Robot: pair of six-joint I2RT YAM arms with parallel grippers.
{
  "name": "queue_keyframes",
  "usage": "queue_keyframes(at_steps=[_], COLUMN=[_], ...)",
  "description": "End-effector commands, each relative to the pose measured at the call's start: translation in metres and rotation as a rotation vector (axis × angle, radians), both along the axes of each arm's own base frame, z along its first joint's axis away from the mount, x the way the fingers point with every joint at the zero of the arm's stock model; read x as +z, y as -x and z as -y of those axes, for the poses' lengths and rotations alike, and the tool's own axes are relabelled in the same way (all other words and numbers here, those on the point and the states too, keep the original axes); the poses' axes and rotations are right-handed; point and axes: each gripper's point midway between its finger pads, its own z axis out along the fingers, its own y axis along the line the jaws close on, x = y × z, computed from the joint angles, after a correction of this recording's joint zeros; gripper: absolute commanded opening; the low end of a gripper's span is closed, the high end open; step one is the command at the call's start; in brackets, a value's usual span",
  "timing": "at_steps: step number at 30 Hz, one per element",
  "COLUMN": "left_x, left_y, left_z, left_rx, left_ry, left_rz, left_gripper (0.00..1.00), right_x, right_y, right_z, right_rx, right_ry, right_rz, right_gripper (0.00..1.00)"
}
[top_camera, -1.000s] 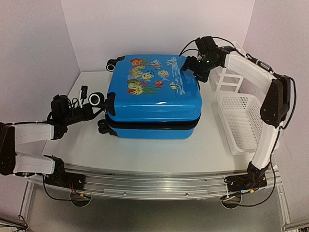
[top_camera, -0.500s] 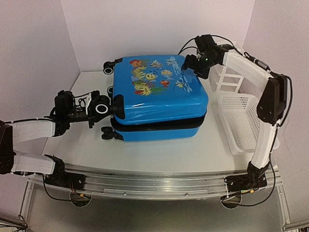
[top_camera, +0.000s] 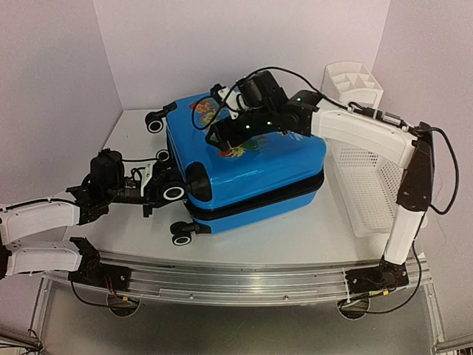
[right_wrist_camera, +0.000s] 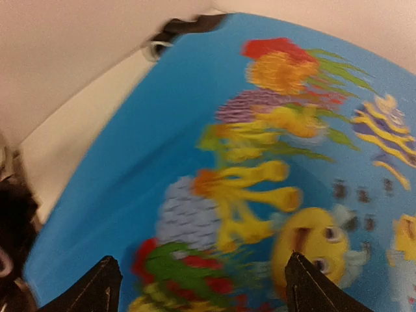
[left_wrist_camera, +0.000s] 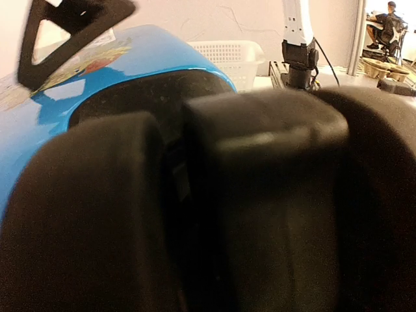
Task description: Open, take out, and arrange the luggage
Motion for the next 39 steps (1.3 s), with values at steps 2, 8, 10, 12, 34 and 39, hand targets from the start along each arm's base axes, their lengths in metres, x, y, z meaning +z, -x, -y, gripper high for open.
queue_keyframes(at_steps=[2,8,10,12,34,39], left_x=[0.084,0.084,0.085,0.085,0.088,0.088], left_y=[-0.006,-0.01,-0.011,-0.01,-0.013,-0.012], left_z=[0.002,0.002,0.002,0.002,0.002,0.002], left_rx=[0.021,0.037,0.037,0.032,0.044,0.04], left_ry=[0.21,0.203,0.201,0.197,0.187,0.187], left_rz=[0.217,0.222,0.23,0.24,0.252,0.251], left_gripper=[0.0,0.0,0.0,0.0,0.0,0.0], right_x=[0.054,0.039,0.026,0.019,-0.018,-0.032], right_y=[0.081,0.134,0.141,0.144,0.165,0.172], right_z=[-0.015,-0.039,-0.051,-0.063,-0.119,-0.116], right_rx=[0.549,0.763,0.799,0.828,0.972,1.002], right_ry=[-0.197,-0.14,-0.094,-0.075,-0.064,-0.019], right_rz=[0.192,0.194,0.207,0.223,0.156,0.129], right_gripper=[0.8,0.86,0.88,0.9,0.93,0.89])
